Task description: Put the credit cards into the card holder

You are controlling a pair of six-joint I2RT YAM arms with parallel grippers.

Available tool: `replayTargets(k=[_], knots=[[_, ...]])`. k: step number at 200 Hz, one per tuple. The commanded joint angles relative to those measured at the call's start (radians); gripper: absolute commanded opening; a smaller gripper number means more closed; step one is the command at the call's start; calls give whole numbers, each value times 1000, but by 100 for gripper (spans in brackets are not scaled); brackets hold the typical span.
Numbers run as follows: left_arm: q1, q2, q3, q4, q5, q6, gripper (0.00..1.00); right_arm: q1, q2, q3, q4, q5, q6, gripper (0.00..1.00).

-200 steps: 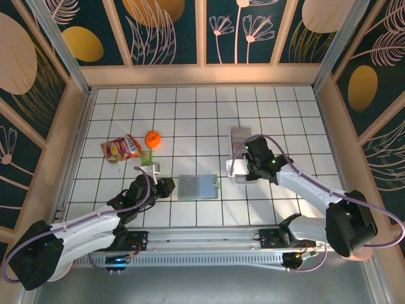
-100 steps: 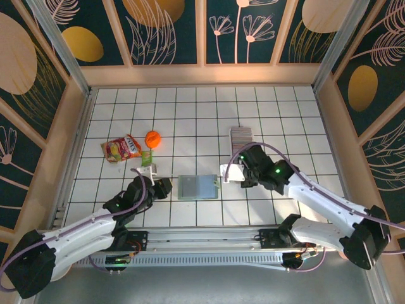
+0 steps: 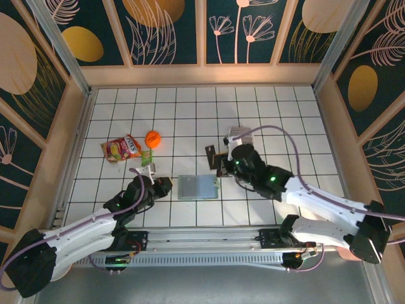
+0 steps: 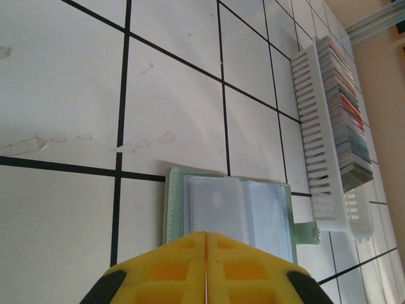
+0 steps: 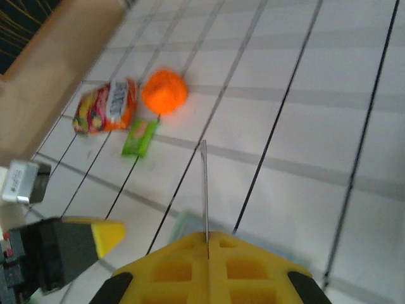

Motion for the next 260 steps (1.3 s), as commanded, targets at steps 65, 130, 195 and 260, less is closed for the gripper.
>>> replayTargets(k=[65, 130, 195, 260], knots=[[-5, 136, 30, 147, 103, -51, 0, 158, 243, -166, 288, 55, 518, 0], [-5, 187, 28, 129, 66, -33, 0, 163, 267, -192, 308, 123, 548, 0], [-6, 224, 28, 143, 79, -35, 0, 162, 339, -169, 336, 117, 539, 0], [-17, 245, 26, 144, 65, -26, 0, 160, 346, -175, 387, 126, 543, 0]])
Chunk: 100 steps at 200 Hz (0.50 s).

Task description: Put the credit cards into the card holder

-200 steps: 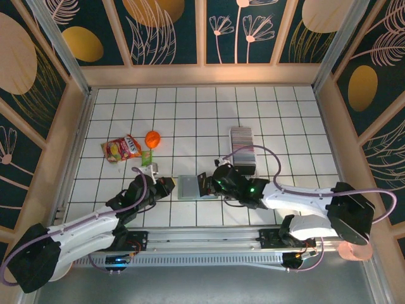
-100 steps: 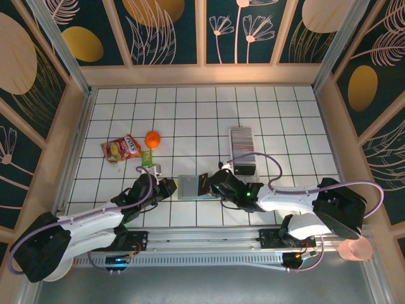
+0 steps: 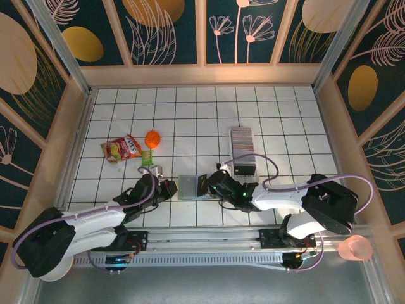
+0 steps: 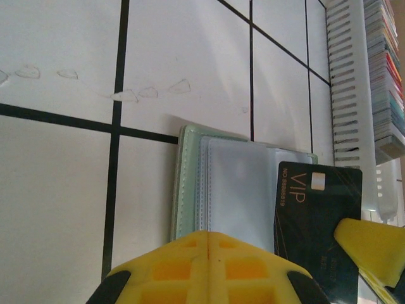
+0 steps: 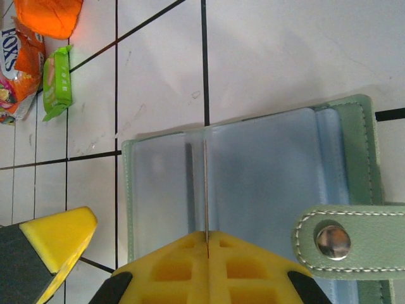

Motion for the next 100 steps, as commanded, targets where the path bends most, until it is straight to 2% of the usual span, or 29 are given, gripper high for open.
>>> replayTargets(k=[1, 100], knots=[[-6, 7, 17, 18, -15, 8, 0, 6, -1, 12, 41, 45, 18, 0], [-8, 25, 23, 1, -52, -4, 0, 4, 34, 2, 96, 11, 48, 0]])
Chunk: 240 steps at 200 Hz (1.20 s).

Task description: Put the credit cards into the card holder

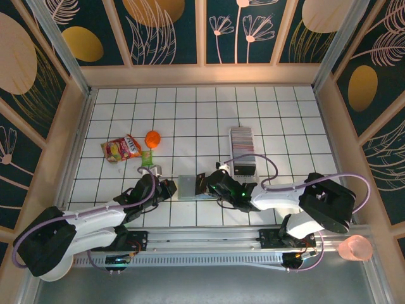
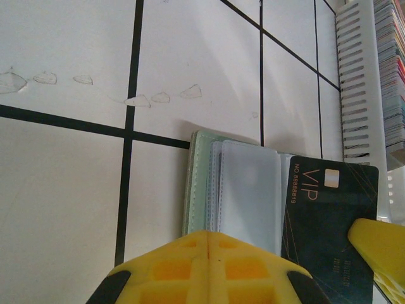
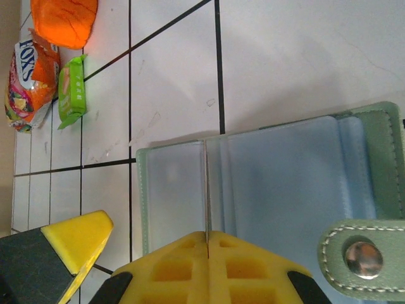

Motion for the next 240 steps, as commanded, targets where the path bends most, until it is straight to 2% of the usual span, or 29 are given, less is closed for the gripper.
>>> replayTargets(k=[1, 69, 240], knots=[[-4, 15, 23, 2, -19, -4, 0, 4, 11, 1, 37, 11, 29, 0], [-5, 45, 25, 16, -12, 5, 0, 4, 29, -19, 53, -23, 80, 0], [-26, 134, 45, 33, 5, 39, 0, 5, 88, -11, 155, -62, 47, 0]])
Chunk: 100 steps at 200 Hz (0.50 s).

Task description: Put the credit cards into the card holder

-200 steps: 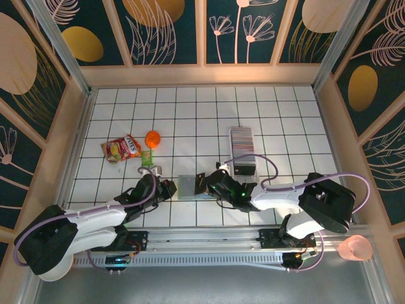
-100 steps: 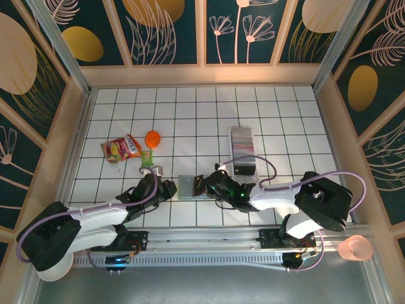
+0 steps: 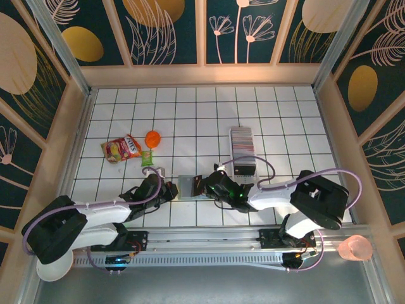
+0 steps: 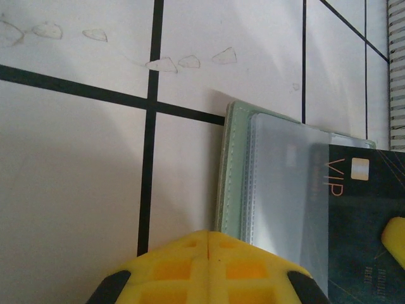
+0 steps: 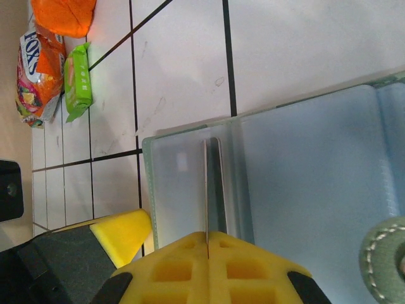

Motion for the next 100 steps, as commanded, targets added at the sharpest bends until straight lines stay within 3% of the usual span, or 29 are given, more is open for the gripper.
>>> replayTargets(k=[1, 100], knots=[[-7, 7, 19, 25, -3, 21, 0, 5, 22, 0, 52, -10, -11, 0], [-9, 19, 18, 19, -10, 27, 0, 5, 67, 1, 76, -68, 5, 0]])
